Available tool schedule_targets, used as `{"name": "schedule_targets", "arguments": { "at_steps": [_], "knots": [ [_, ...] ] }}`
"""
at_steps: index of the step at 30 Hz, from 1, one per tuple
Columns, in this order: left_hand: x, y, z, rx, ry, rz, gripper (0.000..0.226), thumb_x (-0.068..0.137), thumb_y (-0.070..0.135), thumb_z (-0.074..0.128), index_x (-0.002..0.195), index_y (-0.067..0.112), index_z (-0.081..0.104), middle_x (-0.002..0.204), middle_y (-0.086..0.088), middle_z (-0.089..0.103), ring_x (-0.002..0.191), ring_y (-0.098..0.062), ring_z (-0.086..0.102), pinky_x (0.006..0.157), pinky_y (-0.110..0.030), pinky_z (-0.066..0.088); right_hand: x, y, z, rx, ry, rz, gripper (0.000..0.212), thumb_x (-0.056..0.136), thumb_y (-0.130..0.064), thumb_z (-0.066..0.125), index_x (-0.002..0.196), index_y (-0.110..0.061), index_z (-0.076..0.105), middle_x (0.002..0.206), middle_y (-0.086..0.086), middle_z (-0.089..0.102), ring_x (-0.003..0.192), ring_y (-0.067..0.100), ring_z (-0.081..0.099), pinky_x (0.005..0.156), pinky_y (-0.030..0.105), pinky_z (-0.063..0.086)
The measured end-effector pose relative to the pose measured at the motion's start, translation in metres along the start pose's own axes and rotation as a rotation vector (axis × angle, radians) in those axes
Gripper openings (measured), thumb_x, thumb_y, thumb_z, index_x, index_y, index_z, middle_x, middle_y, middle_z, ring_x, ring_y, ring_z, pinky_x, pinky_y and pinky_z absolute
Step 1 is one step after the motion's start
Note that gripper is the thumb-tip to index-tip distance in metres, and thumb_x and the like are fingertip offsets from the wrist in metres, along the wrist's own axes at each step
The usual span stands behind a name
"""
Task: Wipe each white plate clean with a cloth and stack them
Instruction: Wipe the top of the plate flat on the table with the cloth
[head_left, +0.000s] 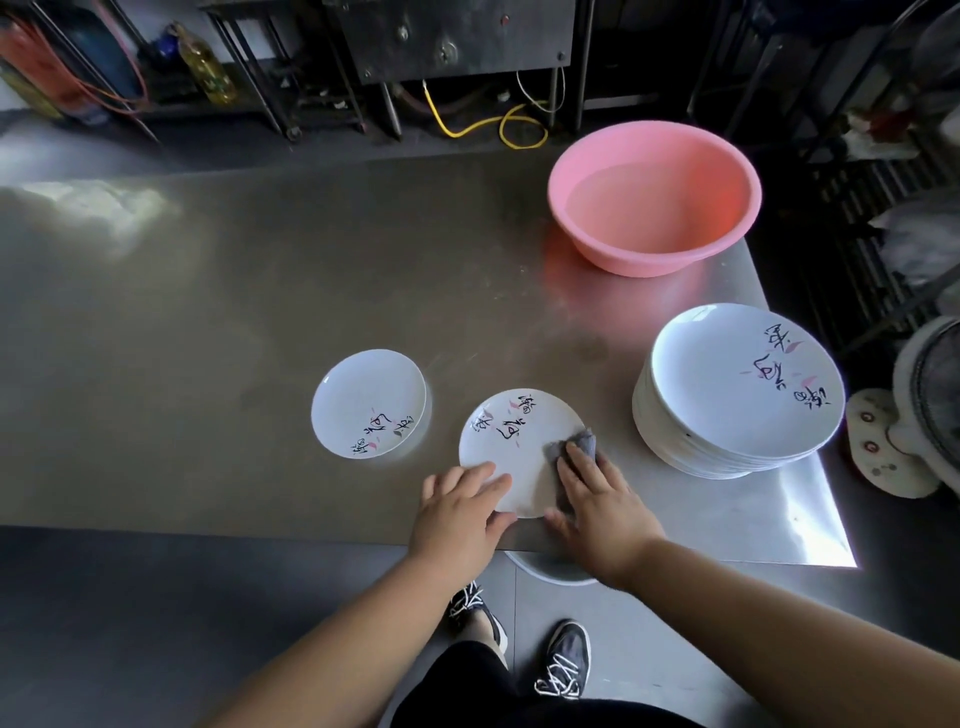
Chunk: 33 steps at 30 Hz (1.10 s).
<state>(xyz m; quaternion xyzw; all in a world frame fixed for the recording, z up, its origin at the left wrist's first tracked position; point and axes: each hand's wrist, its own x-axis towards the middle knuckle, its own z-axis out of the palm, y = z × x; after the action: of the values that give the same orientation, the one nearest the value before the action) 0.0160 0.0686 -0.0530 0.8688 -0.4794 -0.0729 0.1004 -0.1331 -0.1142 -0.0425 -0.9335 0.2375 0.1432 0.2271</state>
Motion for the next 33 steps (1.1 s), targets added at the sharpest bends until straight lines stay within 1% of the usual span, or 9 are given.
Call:
{"name": "schedule_targets", "arguments": {
  "at_steps": [4,7,10,16,19,22,27,31,33],
  "knots": [
    [-0.001,0.005,0.006,0.061,0.060,0.047,0.041,0.084,0.033,0.082,0.124,0.034,0.073,0.129,0.013,0.068,0.105,-0.020,0.065,0.081,-0.041,0.051,0.031,0.010,-0.021,0.015,0.058,-0.005,0.075,0.105,-0.056,0.044,0.168,-0.023,0.020,0.175,-0.012,0.002,0.162,0.026,0.000,0.130,0.041,0.015],
    [0.001,0.013,0.006,0.063,0.095,0.029,0.041,0.080,0.045,0.085,0.116,0.030,0.075,0.114,0.014,0.070,0.095,-0.021,0.066,0.078,-0.040,0.050,0.011,0.001,-0.013,0.020,0.047,0.011,0.082,0.103,-0.060,0.043,0.168,-0.019,0.015,0.176,-0.008,-0.003,0.162,0.026,-0.004,0.130,0.039,0.016],
    [0.004,0.026,0.005,0.053,0.075,0.030,0.042,0.081,0.062,0.067,0.108,0.031,0.073,0.101,0.012,0.065,0.095,-0.021,0.063,0.081,-0.039,0.042,-0.029,-0.010,0.004,0.047,-0.046,-0.030,0.095,0.095,-0.076,0.023,0.169,-0.018,0.008,0.175,-0.006,-0.010,0.162,0.023,-0.013,0.130,0.035,0.009],
    [0.005,-0.003,-0.010,0.008,-0.003,-0.025,0.056,0.085,0.065,0.062,0.134,0.039,0.066,0.156,0.015,0.049,0.146,-0.012,0.041,0.106,-0.045,0.030,0.004,0.020,-0.021,-0.041,0.002,-0.083,0.070,0.109,-0.054,0.037,0.168,-0.024,0.017,0.176,-0.010,-0.004,0.162,0.023,-0.002,0.131,0.038,0.013],
    [0.005,-0.011,-0.013,0.029,-0.040,0.027,0.052,0.084,0.051,0.078,0.133,0.034,0.070,0.155,0.012,0.054,0.142,-0.016,0.050,0.103,-0.049,0.040,0.023,0.021,-0.027,0.002,0.015,-0.053,0.067,0.109,-0.050,0.036,0.168,-0.025,0.015,0.175,-0.013,-0.008,0.162,0.022,-0.003,0.128,0.043,0.022],
    [0.006,-0.009,-0.010,0.013,-0.054,-0.012,0.051,0.084,0.048,0.080,0.133,0.034,0.071,0.154,0.012,0.055,0.142,-0.015,0.050,0.104,-0.049,0.041,0.005,0.001,-0.001,-0.001,0.025,0.008,0.078,0.106,-0.058,0.034,0.168,-0.016,0.014,0.176,0.000,-0.005,0.161,0.032,-0.001,0.131,0.045,0.016],
    [0.003,-0.010,-0.002,-0.045,0.001,-0.025,0.051,0.084,0.045,0.081,0.132,0.033,0.071,0.156,0.012,0.053,0.143,-0.012,0.045,0.103,-0.049,0.044,-0.023,-0.017,0.022,-0.050,0.117,-0.009,0.085,0.100,-0.063,0.023,0.161,-0.005,0.037,0.171,0.016,0.025,0.154,0.048,0.024,0.126,0.050,0.024],
    [0.005,-0.010,0.003,-0.070,0.053,-0.009,0.048,0.082,0.046,0.080,0.128,0.034,0.072,0.153,0.010,0.057,0.139,-0.012,0.047,0.100,-0.042,0.042,0.021,-0.003,0.000,-0.032,0.197,0.020,0.067,0.105,-0.045,0.048,0.161,-0.010,0.038,0.170,0.009,0.028,0.151,0.045,0.027,0.126,0.050,0.027],
    [0.006,-0.010,0.004,-0.074,0.061,-0.020,0.048,0.082,0.050,0.077,0.128,0.036,0.071,0.153,0.012,0.056,0.137,-0.012,0.047,0.099,-0.039,0.037,0.026,0.006,-0.002,-0.042,0.245,-0.011,0.061,0.102,-0.035,0.058,0.156,-0.008,0.047,0.165,0.010,0.039,0.139,0.044,0.042,0.117,0.053,0.041]
  ]
}}
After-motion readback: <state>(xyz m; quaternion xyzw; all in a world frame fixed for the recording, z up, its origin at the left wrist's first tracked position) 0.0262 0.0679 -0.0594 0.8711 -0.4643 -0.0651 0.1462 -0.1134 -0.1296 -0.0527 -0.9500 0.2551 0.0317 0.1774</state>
